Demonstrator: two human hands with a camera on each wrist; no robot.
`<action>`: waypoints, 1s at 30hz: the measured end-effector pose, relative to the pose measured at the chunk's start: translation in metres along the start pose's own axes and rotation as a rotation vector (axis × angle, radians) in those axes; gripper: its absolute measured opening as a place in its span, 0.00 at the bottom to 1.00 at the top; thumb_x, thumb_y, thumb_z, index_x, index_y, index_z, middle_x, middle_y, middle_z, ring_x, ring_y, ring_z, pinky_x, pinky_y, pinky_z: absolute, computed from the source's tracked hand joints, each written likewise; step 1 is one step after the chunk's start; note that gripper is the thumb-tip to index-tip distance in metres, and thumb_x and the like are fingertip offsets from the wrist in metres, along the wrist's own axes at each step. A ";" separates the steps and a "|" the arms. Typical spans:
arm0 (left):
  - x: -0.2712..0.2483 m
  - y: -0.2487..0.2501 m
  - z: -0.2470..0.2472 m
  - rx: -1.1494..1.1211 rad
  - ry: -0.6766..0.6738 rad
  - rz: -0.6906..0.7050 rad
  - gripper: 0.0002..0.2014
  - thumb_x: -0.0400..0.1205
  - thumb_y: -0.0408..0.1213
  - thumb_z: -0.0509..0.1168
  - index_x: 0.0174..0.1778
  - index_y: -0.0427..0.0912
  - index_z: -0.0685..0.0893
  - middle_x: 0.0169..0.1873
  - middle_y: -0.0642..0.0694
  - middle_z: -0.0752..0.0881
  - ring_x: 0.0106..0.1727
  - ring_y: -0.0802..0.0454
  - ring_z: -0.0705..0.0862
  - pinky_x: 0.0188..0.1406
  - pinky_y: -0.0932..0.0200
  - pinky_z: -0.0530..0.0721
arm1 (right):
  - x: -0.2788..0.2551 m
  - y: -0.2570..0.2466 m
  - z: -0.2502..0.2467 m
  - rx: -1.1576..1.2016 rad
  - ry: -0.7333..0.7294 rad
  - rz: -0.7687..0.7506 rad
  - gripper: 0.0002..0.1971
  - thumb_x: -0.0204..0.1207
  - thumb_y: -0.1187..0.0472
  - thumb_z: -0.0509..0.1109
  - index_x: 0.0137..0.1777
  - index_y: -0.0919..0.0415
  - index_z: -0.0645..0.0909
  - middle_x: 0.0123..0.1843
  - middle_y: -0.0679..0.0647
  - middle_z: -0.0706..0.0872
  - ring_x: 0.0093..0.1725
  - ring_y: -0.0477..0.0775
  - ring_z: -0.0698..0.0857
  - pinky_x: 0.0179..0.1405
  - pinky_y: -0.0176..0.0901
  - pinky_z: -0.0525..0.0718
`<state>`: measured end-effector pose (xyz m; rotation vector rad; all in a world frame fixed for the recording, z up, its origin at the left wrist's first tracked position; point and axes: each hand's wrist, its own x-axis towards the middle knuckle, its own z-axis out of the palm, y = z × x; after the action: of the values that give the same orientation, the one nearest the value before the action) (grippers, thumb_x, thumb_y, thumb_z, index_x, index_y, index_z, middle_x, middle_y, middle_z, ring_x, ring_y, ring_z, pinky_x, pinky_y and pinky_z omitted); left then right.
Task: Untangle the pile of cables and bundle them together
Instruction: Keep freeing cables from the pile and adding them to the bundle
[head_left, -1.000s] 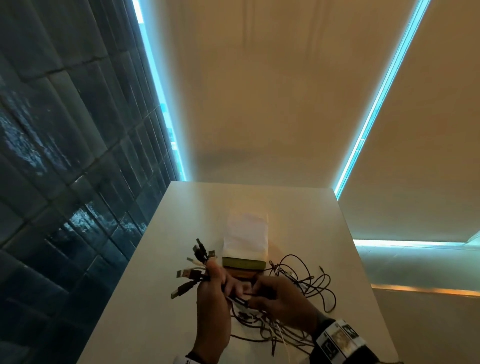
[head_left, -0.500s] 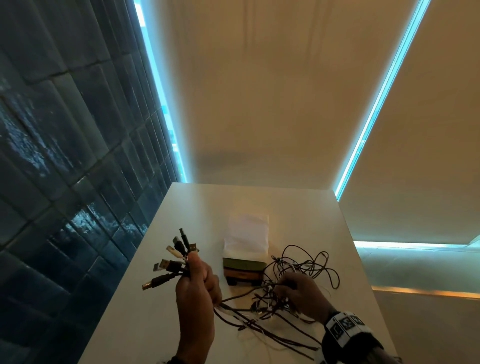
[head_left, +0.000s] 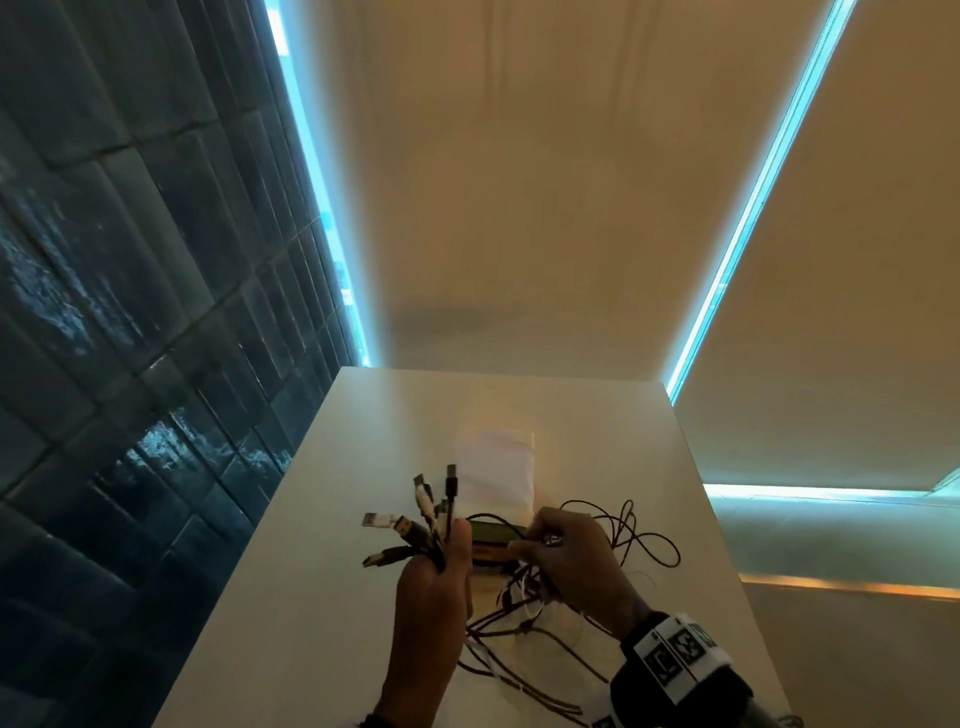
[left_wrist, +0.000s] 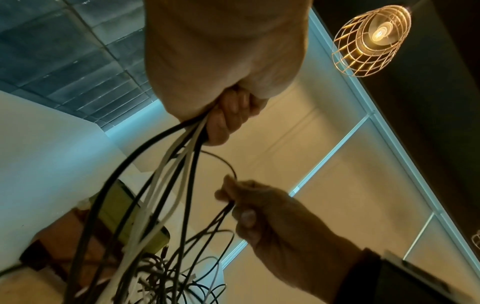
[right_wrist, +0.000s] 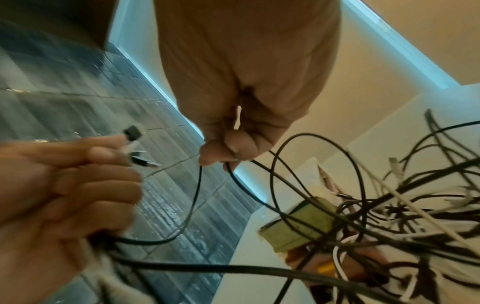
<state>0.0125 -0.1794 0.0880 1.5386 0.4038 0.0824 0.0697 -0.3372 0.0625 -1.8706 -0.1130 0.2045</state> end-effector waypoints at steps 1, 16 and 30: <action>0.001 -0.002 0.002 0.043 0.000 -0.009 0.25 0.73 0.60 0.62 0.17 0.47 0.69 0.15 0.52 0.64 0.17 0.53 0.63 0.23 0.56 0.63 | -0.004 -0.005 0.003 0.045 0.001 -0.010 0.09 0.72 0.63 0.78 0.36 0.62 0.81 0.28 0.60 0.85 0.19 0.55 0.81 0.18 0.41 0.78; 0.000 0.006 0.005 -0.071 -0.013 0.008 0.18 0.85 0.44 0.60 0.37 0.34 0.84 0.15 0.52 0.67 0.16 0.58 0.63 0.16 0.62 0.62 | -0.025 0.011 0.014 0.059 -0.114 -0.112 0.06 0.73 0.68 0.76 0.43 0.55 0.89 0.40 0.53 0.91 0.30 0.55 0.89 0.27 0.59 0.89; -0.010 0.032 -0.009 -0.401 -0.126 0.144 0.17 0.82 0.43 0.58 0.33 0.34 0.77 0.18 0.50 0.60 0.18 0.54 0.55 0.18 0.61 0.56 | -0.002 0.084 0.000 -0.353 -0.029 -0.151 0.04 0.73 0.61 0.75 0.38 0.52 0.87 0.32 0.38 0.85 0.36 0.36 0.84 0.37 0.26 0.78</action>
<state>0.0068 -0.1724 0.1213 1.1667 0.1626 0.1678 0.0657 -0.3633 -0.0176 -2.1991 -0.3267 0.1118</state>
